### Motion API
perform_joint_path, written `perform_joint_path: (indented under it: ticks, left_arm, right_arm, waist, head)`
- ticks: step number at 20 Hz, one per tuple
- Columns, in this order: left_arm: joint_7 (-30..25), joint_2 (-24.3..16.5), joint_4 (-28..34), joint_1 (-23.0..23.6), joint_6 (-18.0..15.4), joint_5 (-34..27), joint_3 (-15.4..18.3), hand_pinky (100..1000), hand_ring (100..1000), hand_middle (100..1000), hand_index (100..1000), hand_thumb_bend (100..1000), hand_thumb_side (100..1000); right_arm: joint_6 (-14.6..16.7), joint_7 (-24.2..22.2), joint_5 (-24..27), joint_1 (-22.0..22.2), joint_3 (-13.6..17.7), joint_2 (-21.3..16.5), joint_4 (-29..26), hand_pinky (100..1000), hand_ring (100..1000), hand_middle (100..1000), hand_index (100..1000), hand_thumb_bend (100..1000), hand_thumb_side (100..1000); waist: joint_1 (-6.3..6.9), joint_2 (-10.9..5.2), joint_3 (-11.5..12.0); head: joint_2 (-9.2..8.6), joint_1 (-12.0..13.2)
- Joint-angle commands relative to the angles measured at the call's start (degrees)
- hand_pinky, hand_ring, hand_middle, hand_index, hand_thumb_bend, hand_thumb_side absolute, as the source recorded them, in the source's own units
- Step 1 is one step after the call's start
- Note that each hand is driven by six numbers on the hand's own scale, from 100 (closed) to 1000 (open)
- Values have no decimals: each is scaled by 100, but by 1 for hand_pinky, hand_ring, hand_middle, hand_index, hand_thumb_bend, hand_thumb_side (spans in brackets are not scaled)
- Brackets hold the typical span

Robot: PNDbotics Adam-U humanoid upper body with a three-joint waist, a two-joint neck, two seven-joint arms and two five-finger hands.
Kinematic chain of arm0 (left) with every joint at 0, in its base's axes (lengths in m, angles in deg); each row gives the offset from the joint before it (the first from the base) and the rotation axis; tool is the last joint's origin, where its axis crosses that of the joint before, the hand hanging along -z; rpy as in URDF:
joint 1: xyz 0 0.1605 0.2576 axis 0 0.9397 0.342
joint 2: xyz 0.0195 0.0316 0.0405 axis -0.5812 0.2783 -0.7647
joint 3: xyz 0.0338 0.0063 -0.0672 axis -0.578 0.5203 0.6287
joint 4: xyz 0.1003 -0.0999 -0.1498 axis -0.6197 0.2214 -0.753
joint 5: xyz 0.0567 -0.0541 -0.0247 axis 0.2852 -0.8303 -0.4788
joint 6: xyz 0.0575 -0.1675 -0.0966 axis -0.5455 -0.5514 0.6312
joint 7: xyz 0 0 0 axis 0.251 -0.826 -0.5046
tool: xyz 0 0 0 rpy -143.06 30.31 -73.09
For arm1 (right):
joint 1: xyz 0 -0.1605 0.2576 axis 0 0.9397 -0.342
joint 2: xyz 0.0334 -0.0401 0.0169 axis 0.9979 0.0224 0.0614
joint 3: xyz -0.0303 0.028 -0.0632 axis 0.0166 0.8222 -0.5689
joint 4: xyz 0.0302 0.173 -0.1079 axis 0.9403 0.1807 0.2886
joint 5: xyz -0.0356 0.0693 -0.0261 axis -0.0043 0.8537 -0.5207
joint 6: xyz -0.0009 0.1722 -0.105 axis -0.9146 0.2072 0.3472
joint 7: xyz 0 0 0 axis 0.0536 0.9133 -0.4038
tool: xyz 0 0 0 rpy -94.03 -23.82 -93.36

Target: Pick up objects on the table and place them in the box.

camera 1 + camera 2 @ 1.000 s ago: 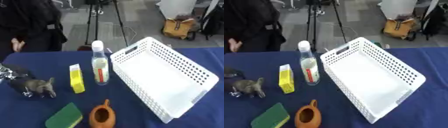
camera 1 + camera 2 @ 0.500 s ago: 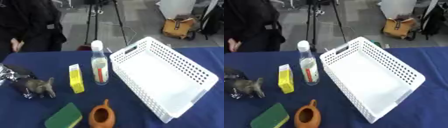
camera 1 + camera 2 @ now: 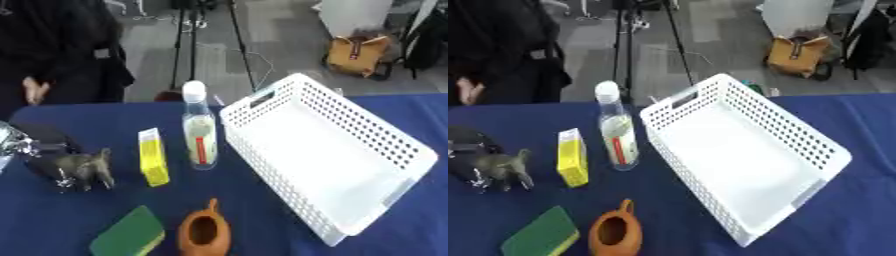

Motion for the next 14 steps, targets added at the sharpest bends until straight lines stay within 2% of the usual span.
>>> perform_joint_path:
  ticks: [1, 10, 13, 14]
  left_arm:
    - [13, -100, 1, -142, 7, 55, 18, 1000, 931, 812, 916, 454, 738]
    - [-201, -65, -105, -152, -29, 132, -1, 1000, 900, 765, 865, 459, 714]
    - [-232, -48, -115, -156, -26, 94, -2, 1000, 847, 685, 781, 419, 706]
    - [-231, -44, -117, -159, -17, 75, 0, 1000, 847, 685, 781, 419, 706]
  right_arm:
    - [-12, 28, 41, -49, 29, -72, -65, 631, 658, 575, 570, 100, 581]
    - [-9, 109, 90, -63, 43, -73, -65, 630, 656, 573, 568, 100, 582]
    - [-27, 135, 96, -60, 55, -72, -65, 629, 654, 571, 568, 100, 581]
    - [-30, 137, 97, -58, 55, -73, -65, 629, 654, 571, 568, 100, 581]
  waist:
    - [2, -124, -7]
    - [-4, -117, -21]
    - [-9, -115, -26]
    - [-9, -115, -25]
  head:
    - [-37, -16]
    - [-49, -6]
    - [-48, -12]
    - [-47, -15]
